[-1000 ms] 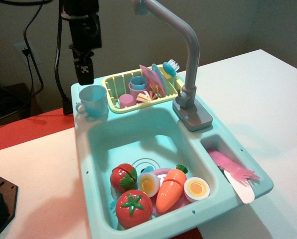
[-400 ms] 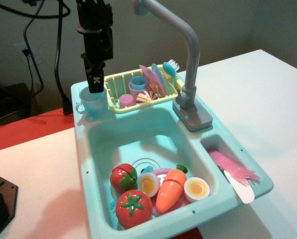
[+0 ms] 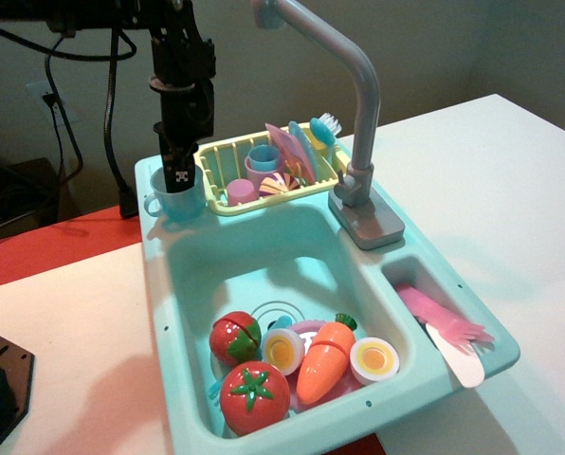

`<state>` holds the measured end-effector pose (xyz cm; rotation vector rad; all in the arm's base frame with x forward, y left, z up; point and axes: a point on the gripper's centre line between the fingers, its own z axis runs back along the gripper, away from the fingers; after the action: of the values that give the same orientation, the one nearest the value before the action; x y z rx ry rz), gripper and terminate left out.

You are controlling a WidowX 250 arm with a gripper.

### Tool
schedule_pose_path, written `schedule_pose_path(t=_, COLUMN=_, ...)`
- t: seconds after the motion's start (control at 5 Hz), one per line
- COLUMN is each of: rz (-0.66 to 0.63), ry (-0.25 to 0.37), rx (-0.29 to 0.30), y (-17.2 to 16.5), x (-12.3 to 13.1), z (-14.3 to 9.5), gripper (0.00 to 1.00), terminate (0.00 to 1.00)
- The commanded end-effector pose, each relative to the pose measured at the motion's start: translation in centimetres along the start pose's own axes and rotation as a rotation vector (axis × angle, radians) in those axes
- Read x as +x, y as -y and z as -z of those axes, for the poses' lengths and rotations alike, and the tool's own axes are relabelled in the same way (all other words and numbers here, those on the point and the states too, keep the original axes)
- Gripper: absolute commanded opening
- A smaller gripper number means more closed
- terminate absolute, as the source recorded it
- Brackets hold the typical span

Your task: Put cup from counter to sink

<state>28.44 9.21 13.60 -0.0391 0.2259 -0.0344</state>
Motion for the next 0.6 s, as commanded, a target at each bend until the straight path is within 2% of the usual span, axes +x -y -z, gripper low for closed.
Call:
schedule_pose_path(t=0.0, rz=-0.014, ry=0.082, rx=0.011, y=-0.24, x=-0.44, z=-1.53, gripper=0.00, terminate=0.00)
schedule_pose_path(t=0.4, rz=-0.023, ry=0.093, rx=0.004, y=-0.61, x=-0.57, z=-1.68, gripper=0.00, terminate=0.00)
